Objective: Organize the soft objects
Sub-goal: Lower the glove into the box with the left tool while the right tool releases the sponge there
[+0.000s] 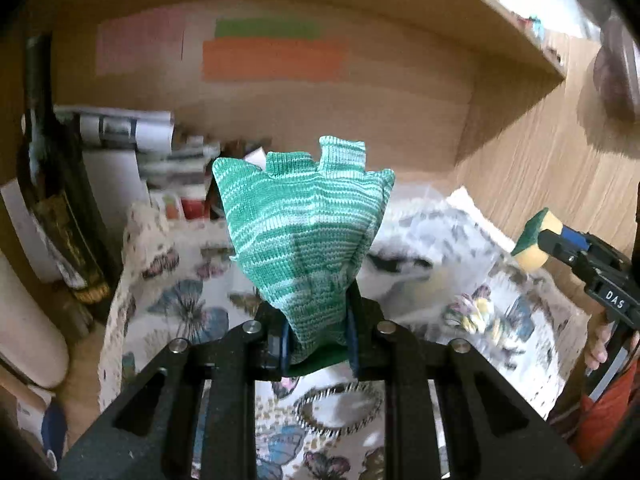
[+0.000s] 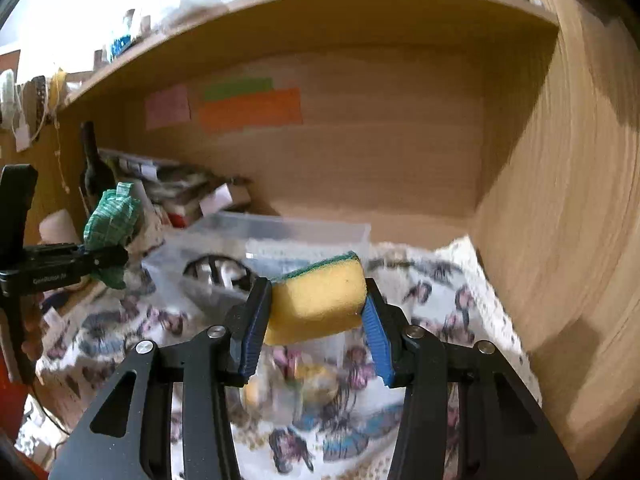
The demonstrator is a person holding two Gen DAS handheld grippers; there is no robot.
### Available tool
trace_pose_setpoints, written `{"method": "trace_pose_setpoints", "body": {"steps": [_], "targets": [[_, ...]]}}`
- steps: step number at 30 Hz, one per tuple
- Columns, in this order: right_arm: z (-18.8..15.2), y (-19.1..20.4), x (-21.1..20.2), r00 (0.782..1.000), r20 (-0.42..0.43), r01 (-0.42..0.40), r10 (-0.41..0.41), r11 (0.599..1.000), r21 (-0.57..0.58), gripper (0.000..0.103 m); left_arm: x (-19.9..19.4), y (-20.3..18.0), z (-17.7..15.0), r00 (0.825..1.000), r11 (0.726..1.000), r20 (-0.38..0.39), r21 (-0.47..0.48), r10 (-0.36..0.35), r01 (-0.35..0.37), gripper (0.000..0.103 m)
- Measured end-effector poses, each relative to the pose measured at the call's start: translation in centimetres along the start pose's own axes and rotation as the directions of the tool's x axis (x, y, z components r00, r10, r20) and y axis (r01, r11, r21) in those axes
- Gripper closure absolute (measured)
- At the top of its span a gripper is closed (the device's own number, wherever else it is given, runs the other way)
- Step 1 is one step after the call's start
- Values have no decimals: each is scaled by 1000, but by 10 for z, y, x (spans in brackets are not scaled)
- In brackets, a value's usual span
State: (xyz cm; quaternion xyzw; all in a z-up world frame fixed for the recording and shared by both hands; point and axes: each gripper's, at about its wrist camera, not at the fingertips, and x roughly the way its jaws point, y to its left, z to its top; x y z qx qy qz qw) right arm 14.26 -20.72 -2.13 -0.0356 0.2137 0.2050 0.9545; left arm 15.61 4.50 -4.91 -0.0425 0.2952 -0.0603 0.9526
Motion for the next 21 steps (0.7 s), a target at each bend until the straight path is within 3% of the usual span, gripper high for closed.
{"method": "trace_pose_setpoints", "body": {"steps": [4, 9, 21], "targets": [[15, 4, 3, 999, 37, -12, 13, 1000, -12, 61, -1, -4, 15, 999, 1000, 38, 8, 2, -3, 82], [29, 9, 18, 998, 48, -25, 26, 999, -24, 61, 12, -4, 27, 999, 1000, 28, -7, -15, 16, 82], [35, 26, 85, 996, -66, -54, 53, 998, -25, 61, 65, -16, 38, 999, 1000, -54, 16, -4, 5, 82]]}}
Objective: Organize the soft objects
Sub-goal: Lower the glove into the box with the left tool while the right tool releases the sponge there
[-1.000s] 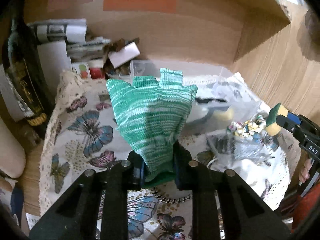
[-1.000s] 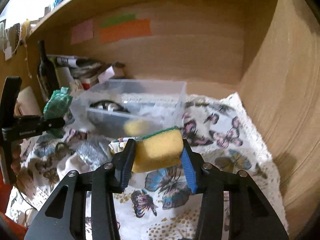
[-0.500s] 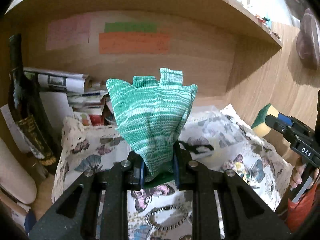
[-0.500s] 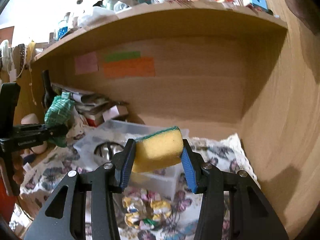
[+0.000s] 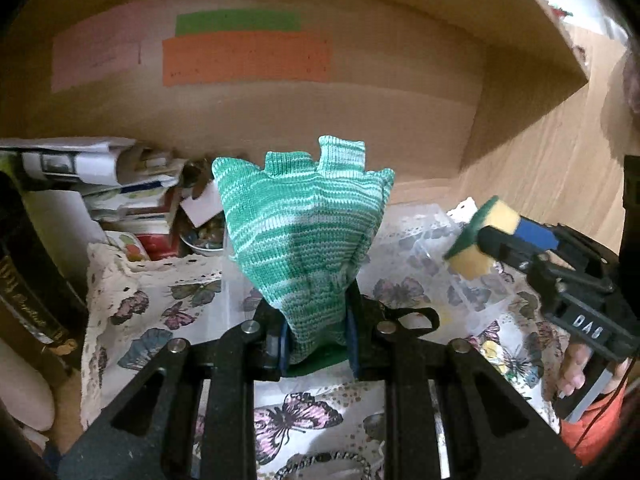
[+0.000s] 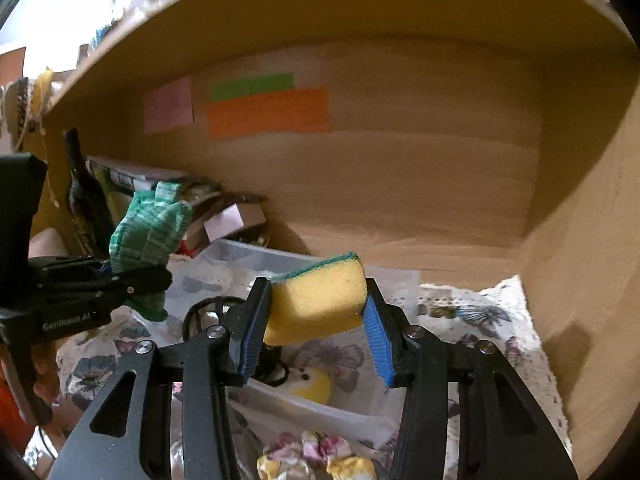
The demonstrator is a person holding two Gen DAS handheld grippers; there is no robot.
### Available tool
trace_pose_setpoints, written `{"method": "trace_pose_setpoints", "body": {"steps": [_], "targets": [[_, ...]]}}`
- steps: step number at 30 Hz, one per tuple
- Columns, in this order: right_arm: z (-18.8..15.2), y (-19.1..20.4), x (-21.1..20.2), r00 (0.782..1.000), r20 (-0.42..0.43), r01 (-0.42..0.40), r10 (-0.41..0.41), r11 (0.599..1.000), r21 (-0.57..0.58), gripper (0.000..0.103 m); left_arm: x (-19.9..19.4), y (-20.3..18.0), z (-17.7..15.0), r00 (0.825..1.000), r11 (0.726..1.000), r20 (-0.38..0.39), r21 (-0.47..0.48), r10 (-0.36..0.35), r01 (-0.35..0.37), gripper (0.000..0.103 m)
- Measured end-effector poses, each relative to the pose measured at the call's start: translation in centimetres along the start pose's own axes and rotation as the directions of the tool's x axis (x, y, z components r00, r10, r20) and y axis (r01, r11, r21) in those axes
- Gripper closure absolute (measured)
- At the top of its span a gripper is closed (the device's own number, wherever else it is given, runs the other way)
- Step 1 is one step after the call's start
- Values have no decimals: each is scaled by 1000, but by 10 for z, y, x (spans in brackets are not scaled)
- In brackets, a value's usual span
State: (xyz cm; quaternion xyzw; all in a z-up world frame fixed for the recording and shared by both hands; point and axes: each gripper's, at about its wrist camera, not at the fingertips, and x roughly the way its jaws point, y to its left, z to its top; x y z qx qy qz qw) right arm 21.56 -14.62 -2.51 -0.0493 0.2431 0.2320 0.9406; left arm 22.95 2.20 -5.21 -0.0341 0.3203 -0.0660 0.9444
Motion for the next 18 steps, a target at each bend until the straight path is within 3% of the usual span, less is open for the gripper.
{"method": "trace_pose_setpoints", "body": {"steps": [8, 18], "targets": [[-10, 3, 40, 994, -106, 10, -12, 1000, -13, 61, 36, -16, -4, 996, 999, -84, 48, 4, 0, 82], [-15, -5, 51, 990, -136, 21, -21, 1000, 1, 57, 62, -22, -7, 989, 998, -146, 57, 14, -6, 81]]}}
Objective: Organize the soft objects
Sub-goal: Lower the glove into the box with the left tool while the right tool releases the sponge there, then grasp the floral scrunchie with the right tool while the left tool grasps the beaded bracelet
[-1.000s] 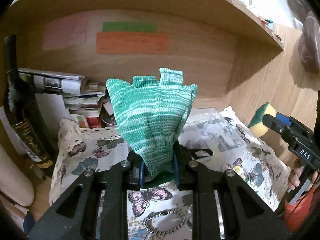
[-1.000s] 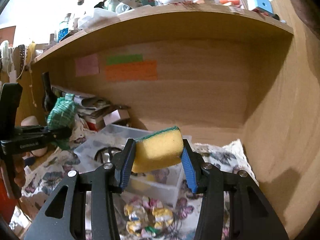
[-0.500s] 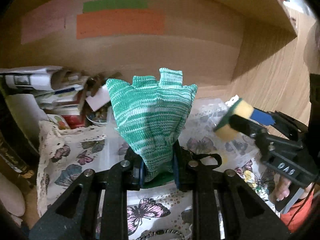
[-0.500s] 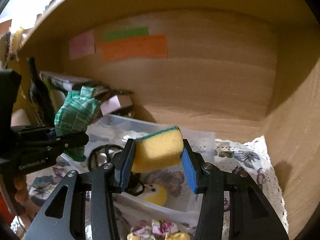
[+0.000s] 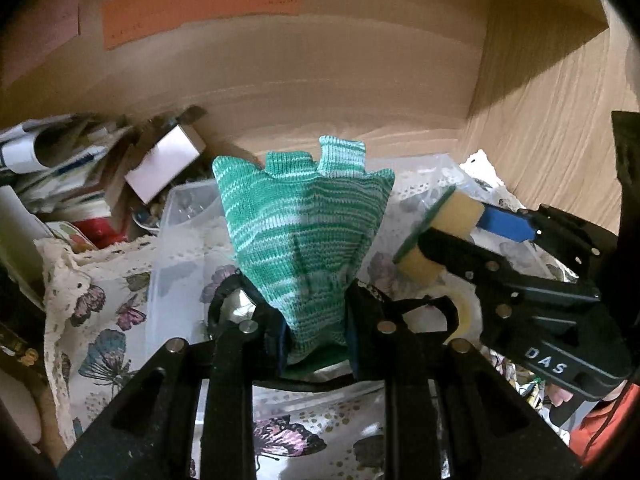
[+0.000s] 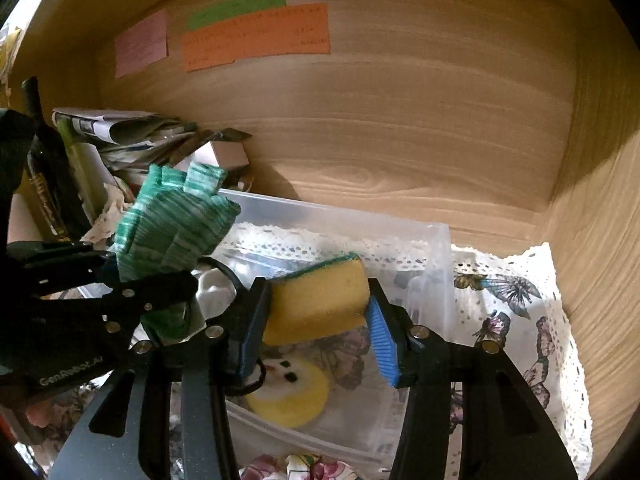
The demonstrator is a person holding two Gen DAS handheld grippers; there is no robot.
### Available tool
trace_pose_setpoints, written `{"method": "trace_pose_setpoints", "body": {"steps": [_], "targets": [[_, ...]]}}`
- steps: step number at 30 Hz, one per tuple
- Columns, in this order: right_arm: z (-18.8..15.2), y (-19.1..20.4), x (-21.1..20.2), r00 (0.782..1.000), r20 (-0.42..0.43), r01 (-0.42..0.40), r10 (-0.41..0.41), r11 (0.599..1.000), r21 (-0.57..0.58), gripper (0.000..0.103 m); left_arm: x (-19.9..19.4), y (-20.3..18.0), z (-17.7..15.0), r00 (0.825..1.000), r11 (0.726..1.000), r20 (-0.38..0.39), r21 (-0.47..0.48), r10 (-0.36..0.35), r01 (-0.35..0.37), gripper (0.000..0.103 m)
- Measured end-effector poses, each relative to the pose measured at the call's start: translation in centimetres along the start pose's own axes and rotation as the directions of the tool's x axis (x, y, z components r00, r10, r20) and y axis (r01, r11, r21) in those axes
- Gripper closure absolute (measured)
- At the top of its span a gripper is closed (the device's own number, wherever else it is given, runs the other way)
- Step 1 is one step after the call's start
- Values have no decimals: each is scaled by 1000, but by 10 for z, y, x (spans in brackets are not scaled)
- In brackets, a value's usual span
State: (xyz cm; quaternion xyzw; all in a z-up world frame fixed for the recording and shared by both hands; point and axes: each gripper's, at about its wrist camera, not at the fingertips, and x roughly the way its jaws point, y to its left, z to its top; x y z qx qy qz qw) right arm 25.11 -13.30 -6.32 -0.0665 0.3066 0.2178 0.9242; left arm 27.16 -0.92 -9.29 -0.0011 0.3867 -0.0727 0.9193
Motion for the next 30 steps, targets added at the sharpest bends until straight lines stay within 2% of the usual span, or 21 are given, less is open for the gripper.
{"method": "trace_pose_setpoints", "body": {"steps": [3, 5, 7, 10, 12, 17, 22, 25, 30], "targets": [[2, -1, 2, 1000, 4, -1, 1, 1000, 2, 56, 4, 3, 1, 1000, 1000, -17, -3, -1, 1, 77], [2, -2, 2, 1000, 2, 0, 0, 1000, 4, 54, 2, 4, 2, 1000, 1000, -14, -9, -6, 6, 70], [1, -3, 1, 1000, 3, 3, -3, 1000, 5, 50, -2, 5, 4, 1000, 1000, -1, -11, -6, 6, 58], [1, -3, -5, 1000, 22, 19, -19, 1000, 6, 39, -14, 5, 4, 999, 1000, 36, -8, 2, -1, 45], [1, -3, -11, 999, 41, 34, -34, 999, 2, 33, -25, 5, 3, 998, 1000, 62, -3, 9, -8, 41], [4, -3, -31, 994, 96, 49, -50, 999, 7, 25, -55, 10, 2, 992, 1000, 122, -10, 16, -15, 30], [4, -4, -62, 987, 154, 38, -40, 999, 12, 19, -90, 12, -5, 980, 999, 197, -13, 36, -34, 10], [1, -4, -78, 983, 179, 35, -36, 999, 8, 16, -107, 14, -14, 973, 999, 226, -9, 52, -51, 3], [-9, 0, -97, 979, 203, 33, -30, 999, -11, 13, -120, 15, -31, 972, 997, 225, -1, 70, -72, 2]]}}
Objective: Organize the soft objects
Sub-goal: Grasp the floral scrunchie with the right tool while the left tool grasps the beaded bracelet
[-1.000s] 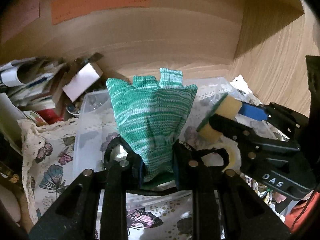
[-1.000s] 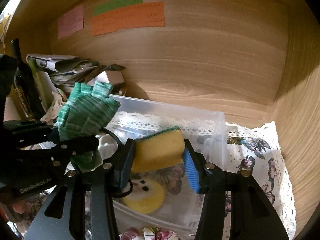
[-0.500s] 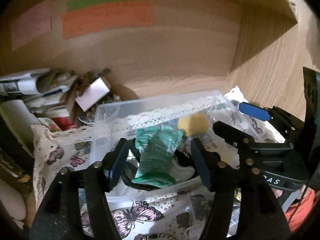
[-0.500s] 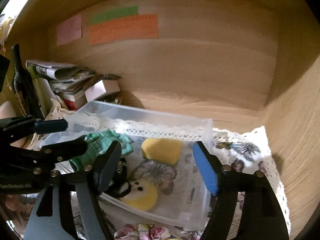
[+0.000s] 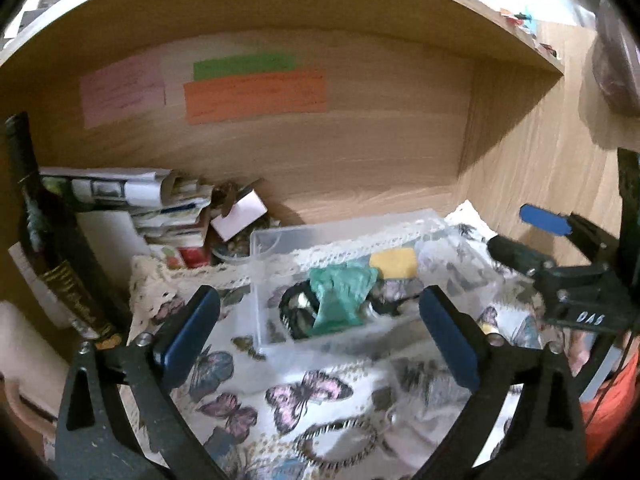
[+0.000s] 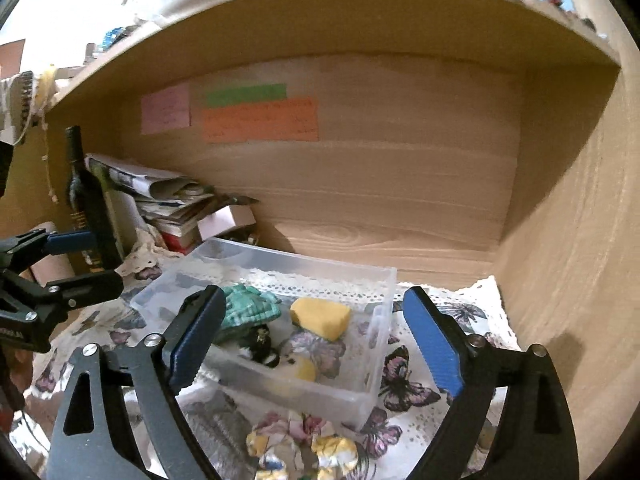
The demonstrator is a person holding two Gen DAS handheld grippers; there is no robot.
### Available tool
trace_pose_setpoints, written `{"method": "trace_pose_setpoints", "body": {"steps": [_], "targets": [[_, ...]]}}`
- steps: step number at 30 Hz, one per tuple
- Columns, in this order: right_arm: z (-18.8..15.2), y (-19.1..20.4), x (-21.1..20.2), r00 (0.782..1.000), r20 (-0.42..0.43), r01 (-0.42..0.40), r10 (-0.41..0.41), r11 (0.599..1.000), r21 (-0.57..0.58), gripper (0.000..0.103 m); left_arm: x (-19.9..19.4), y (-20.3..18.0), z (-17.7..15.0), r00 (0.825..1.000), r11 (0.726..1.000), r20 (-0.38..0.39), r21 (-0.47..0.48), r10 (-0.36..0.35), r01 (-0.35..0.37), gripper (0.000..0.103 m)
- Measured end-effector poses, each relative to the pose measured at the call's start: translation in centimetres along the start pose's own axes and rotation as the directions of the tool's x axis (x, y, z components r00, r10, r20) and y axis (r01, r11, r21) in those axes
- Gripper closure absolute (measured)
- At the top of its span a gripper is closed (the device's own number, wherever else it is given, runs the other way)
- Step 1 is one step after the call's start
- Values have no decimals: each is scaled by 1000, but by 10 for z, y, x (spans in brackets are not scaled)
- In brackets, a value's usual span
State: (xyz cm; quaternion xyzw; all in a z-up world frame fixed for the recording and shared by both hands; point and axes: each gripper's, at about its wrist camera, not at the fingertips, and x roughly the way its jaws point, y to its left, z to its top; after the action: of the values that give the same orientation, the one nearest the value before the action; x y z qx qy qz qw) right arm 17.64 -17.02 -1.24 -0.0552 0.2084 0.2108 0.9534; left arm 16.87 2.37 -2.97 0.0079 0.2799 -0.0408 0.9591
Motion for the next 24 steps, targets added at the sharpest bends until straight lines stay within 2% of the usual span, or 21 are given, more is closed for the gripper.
{"method": "trace_pose_setpoints", "body": {"steps": [3, 8, 11, 15, 20, 24], "targets": [[-9, 2, -10, 1000, 4, 8, -8, 1000, -6, 11, -1, 1, -14, 1000, 1000, -26, 16, 14, -13, 1], [-32, 3, -16, 998, -18, 58, -59, 998, -12, 9, 8, 4, -46, 994, 1000, -112, 3, 14, -14, 1], [-49, -1, -11, 997, -77, 26, -24, 999, 22, 9, 14, 5, -63, 988, 1000, -152, -11, 16, -18, 1], [-70, -7, -3, 988, -152, 36, -27, 998, 59, 10, 17, 10, -82, 982, 999, -191, -42, 15, -24, 1], [-89, -8, 7, 975, -221, 28, -9, 996, 85, 10, 28, 18, -105, 965, 996, -263, -92, -9, -16, 1], [-96, -3, 14, 965, -261, 28, -8, 997, 73, 17, 34, 20, -116, 955, 995, -297, -101, -5, -26, 1]]}}
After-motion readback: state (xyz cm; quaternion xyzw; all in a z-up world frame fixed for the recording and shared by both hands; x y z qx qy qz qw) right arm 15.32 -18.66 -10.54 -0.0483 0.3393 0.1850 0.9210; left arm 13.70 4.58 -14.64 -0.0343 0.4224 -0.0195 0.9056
